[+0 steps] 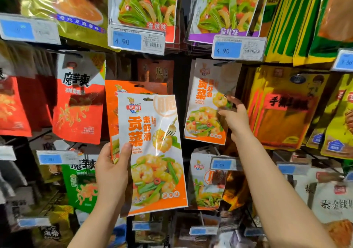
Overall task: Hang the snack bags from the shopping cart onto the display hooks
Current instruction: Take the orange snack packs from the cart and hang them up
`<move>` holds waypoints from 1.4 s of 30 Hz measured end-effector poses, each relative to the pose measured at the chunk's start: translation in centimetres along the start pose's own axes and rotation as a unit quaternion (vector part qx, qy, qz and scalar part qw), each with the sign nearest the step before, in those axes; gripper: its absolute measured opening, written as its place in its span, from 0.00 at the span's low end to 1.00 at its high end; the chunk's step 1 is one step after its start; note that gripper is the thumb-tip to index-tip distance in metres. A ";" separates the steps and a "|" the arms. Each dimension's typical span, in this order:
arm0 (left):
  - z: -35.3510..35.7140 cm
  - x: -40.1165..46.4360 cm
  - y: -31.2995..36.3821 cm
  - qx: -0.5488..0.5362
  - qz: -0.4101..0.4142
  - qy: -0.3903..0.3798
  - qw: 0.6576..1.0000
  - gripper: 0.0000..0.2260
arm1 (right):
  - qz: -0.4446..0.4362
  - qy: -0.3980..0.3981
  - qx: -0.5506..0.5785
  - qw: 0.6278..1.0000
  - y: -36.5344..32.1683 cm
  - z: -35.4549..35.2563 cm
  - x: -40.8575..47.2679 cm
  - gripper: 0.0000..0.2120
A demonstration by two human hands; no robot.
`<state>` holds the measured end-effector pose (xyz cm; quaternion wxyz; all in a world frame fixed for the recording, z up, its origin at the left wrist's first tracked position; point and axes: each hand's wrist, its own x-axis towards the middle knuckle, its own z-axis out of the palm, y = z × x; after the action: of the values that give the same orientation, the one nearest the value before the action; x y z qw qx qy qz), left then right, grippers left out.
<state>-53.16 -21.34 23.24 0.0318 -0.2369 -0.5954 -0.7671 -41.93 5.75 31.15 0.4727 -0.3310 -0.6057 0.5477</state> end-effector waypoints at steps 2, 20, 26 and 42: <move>0.5 -0.1 0.0 -0.015 -0.009 -0.009 1.000 0.05 | -0.018 0.003 -0.050 0.999 0.1 -0.6 -0.3 0.26; 4.8 -3.2 0.6 -0.075 -0.082 -0.090 0.990 0.06 | -0.141 -0.146 0.005 0.979 2.8 -0.7 -13.3 0.29; 2.2 -2.2 0.7 -0.007 -0.044 -0.047 0.998 0.07 | -0.173 -0.074 0.053 0.981 -0.4 -2.3 -10.7 0.27; 0.8 -1.6 1.2 -0.068 -0.035 -0.076 0.994 0.05 | -0.250 -0.063 0.097 0.961 -3.1 -5.0 -9.2 0.26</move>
<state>-51.05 -21.31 23.84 -0.0565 -0.2751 -0.5503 -0.7863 -33.85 -1.55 32.01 0.5853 -0.0867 -0.6419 0.4878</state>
